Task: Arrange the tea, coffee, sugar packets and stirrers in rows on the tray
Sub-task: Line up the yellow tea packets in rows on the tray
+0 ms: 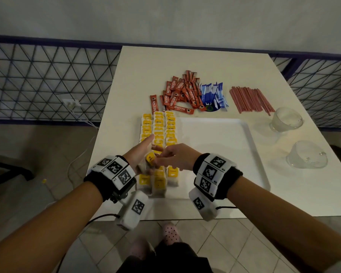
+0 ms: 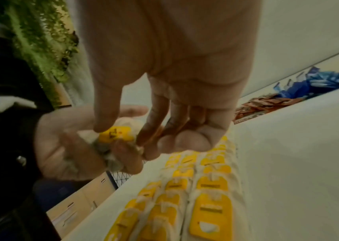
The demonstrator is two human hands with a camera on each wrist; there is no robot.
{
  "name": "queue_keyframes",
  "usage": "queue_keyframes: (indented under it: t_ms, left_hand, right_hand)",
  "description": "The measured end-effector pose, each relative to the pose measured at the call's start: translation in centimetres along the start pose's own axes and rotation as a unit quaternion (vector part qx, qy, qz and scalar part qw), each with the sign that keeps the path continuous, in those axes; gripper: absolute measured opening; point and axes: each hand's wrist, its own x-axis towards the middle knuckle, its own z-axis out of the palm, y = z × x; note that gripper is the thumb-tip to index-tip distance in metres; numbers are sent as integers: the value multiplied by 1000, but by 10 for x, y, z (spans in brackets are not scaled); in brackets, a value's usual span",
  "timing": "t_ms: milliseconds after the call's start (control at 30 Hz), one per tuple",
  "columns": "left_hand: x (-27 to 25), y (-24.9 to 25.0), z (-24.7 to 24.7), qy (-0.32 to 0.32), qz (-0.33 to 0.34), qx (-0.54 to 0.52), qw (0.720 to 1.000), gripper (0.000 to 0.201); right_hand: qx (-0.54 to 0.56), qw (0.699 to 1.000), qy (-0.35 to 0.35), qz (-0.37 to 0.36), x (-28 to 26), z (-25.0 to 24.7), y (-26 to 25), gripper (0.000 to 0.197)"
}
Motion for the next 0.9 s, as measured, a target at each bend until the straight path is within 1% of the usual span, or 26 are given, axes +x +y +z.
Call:
queue_keyframes:
  t_ms: [67,133,200,267,367,433,500,667,733,833,900]
  left_hand:
    - [-1,1,1,-3,6,-39,999,48]
    - [-3,3,2,-24,11,-85,996,48]
    - [-7,5,4,-47,12,-125,991,50]
    - [-11,7,5,-60,14,-142,988,49]
    - [-15,7,3,-50,15,-132,990,46]
    - [-18,6,1,-41,12,-116,992,45]
    - [-20,5,-1,-46,16,-107,993,41]
    - [-19,-2,-7,-9,29,-90,996,16]
    - [-17,-6,-9,4,36,-95,995,11]
    - [-17,-12,-12,20,46,-94,994,14]
    - [-17,-15,-14,21,50,-78,996,14]
  right_hand:
    - [5,999,31,-11,1,3,-3,23]
    - [29,998,53,-19,1,4,-5,19]
    - [48,996,65,-30,0,3,-8,17]
    - [60,994,78,-44,-1,2,-10,17]
    - [87,991,86,-53,-2,-2,-12,26]
    - [103,990,84,-50,-5,-7,-14,25]
    - [120,988,87,-47,-7,-11,-14,24]
    - [193,977,86,-36,-13,-19,-5,22]
    - [216,973,82,-32,-15,-21,0,21]
    - [225,970,88,-24,-18,-21,7,22]
    - [214,972,98,-19,-20,-21,11,22]
